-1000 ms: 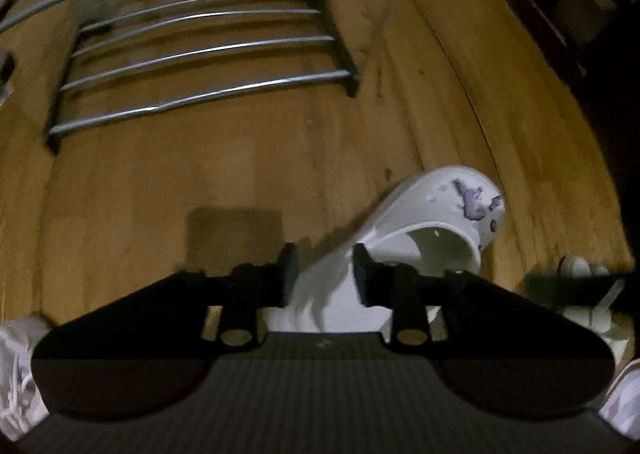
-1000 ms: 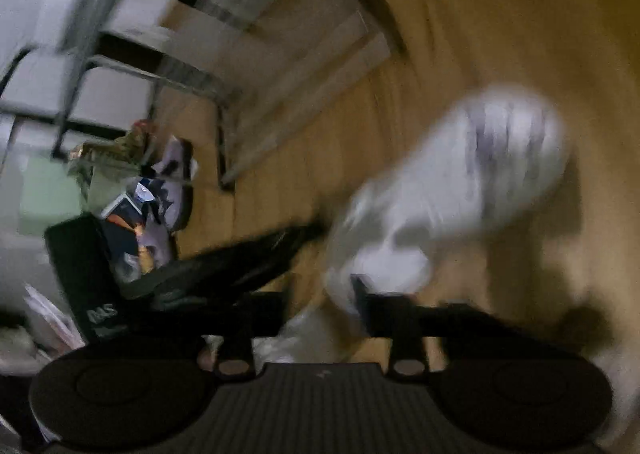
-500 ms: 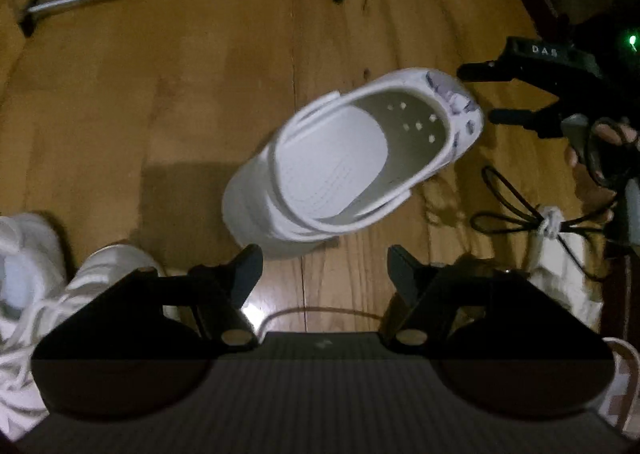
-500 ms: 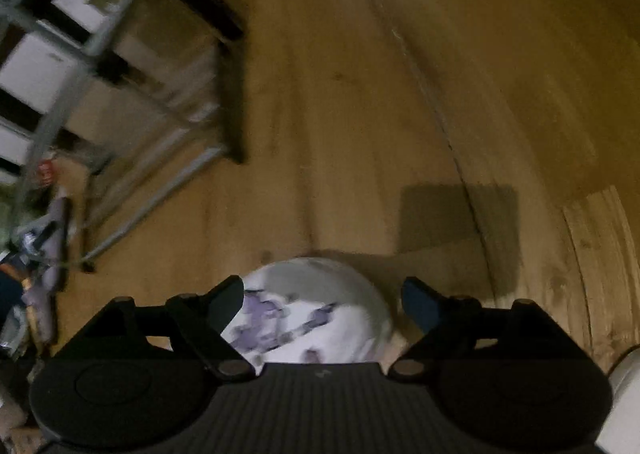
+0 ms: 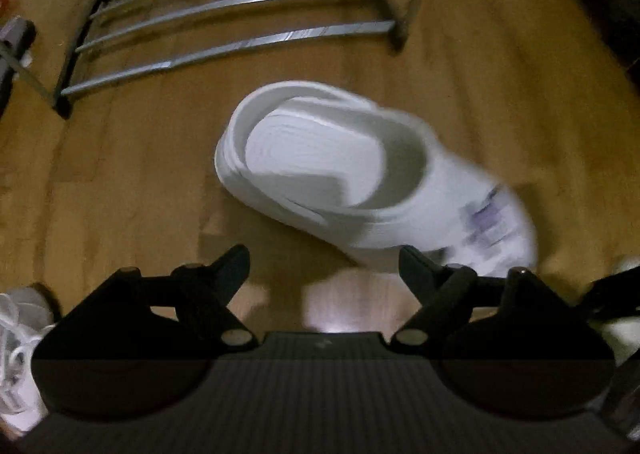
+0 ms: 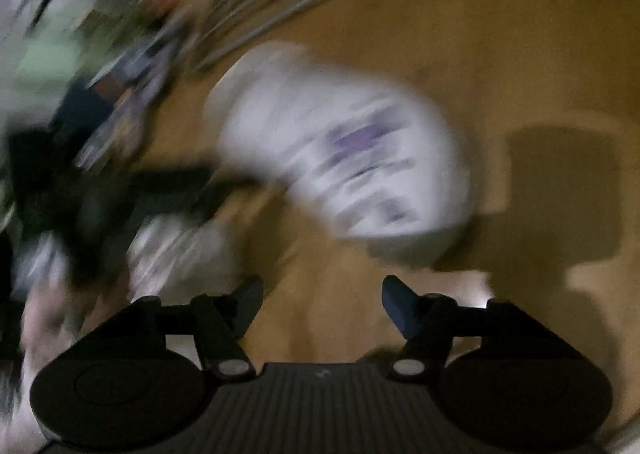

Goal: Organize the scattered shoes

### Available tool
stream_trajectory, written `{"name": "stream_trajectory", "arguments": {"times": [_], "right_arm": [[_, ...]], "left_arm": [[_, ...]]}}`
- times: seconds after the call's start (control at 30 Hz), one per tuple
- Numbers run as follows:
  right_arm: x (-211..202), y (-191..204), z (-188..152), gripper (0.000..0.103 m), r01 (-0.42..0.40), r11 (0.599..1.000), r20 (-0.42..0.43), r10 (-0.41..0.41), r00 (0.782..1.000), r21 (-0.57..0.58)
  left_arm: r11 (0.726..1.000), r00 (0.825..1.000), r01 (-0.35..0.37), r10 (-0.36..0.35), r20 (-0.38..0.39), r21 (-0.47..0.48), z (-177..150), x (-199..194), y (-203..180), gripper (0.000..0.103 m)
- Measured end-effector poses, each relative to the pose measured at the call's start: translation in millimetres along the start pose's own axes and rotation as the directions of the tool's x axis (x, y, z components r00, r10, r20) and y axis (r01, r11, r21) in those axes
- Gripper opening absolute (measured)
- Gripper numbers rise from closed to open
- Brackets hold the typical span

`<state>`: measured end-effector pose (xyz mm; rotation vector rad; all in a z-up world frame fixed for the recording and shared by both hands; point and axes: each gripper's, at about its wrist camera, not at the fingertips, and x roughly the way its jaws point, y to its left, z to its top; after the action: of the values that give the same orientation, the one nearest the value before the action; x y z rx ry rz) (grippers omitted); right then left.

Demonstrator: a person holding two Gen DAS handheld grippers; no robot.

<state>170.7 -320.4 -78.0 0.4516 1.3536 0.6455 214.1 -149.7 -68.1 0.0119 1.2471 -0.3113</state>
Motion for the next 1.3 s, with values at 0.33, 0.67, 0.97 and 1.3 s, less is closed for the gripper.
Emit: {"name": "stream_trajectory", "arguments": {"times": [0.33,0.67,0.97,1.3], "right_arm": [[-0.8,68.3,17.1,0.093,0.450,0.860,0.292,-0.378,0.879,-0.239],[51.2,105.2,26.0,0.092,0.572,0.728,0.311,-0.483,0.819,-0.377],[74.2,93.8,39.5,0.092,0.601,0.726,0.295,-0.525,0.798,-0.333],[104.7,94.4,40.5,0.097,0.697,0.606,0.309,-0.627,0.715,-0.383]], "left_arm": [[0.996,0.996,0.077,-0.075,0.049,-0.037,-38.5,-57.0,20.2,0.085],[0.998,0.992,0.015,-0.023,0.124,0.065,-60.9,-88.6,13.1,0.092],[0.997,0.994,0.049,-0.055,0.094,0.066,-68.4,-84.9,18.9,0.092],[0.993,0.993,0.105,-0.107,0.050,0.045,-87.1,-83.5,30.6,0.092]]}}
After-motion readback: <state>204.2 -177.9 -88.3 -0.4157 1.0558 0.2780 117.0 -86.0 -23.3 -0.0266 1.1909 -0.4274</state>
